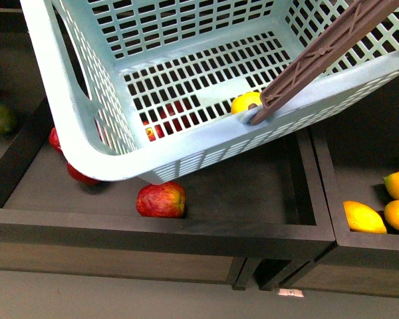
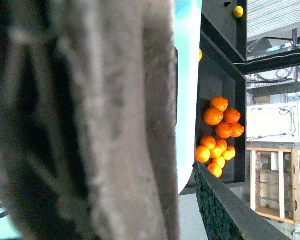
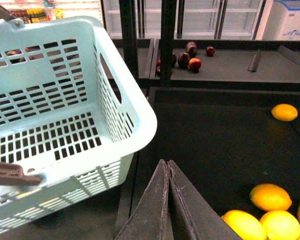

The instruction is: Pick lemon and mango into basket

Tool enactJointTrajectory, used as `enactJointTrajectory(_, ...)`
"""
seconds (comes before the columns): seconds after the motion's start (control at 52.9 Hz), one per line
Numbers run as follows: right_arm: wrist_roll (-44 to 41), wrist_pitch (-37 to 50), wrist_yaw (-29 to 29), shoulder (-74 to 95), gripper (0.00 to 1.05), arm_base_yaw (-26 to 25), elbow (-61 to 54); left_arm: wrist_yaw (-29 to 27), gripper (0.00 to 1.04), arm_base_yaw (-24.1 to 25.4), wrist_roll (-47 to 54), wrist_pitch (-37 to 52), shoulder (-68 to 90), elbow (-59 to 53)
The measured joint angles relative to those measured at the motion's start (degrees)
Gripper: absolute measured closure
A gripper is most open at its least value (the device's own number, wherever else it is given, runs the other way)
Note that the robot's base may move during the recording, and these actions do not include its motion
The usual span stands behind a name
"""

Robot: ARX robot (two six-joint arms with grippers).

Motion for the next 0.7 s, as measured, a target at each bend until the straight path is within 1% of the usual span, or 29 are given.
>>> enactJointTrajectory(0.359,0.0,-7.2,0.0,-11.0,1.02,0.0,-3.7,-0.1,0.77,0.0,0.0,0.0,0.0,0.0)
enactJointTrajectory(0.51,0.0,-7.6,0.0,-12.1,0.78,0.0,-4.1,0.0,0.77,0.0,0.0,0.0,0.0,0.0)
enactJointTrajectory(0.567,0.0,-7.6,0.0,-12.1,0.71,0.0,-4.1,0.0,0.77,0.0,0.0,0.0,0.0,0.0)
enactJointTrajectory(0.605,0.0,-7.6,0.0,-12.1,0.64,0.0,-4.1,0.0,0.77,0.0,0.0,0.0,0.0,0.0)
enactJointTrajectory(0.662,0.0,-7.6,0.0,-12.1,0.57,0.0,-4.1,0.0,0.77,0.0,0.0,0.0,0.0,0.0)
enactJointTrajectory(0.699,0.0,-7.6,0.0,-12.1,0.50,0.0,-4.1,0.0,0.77,0.0,0.0,0.0,0.0,0.0)
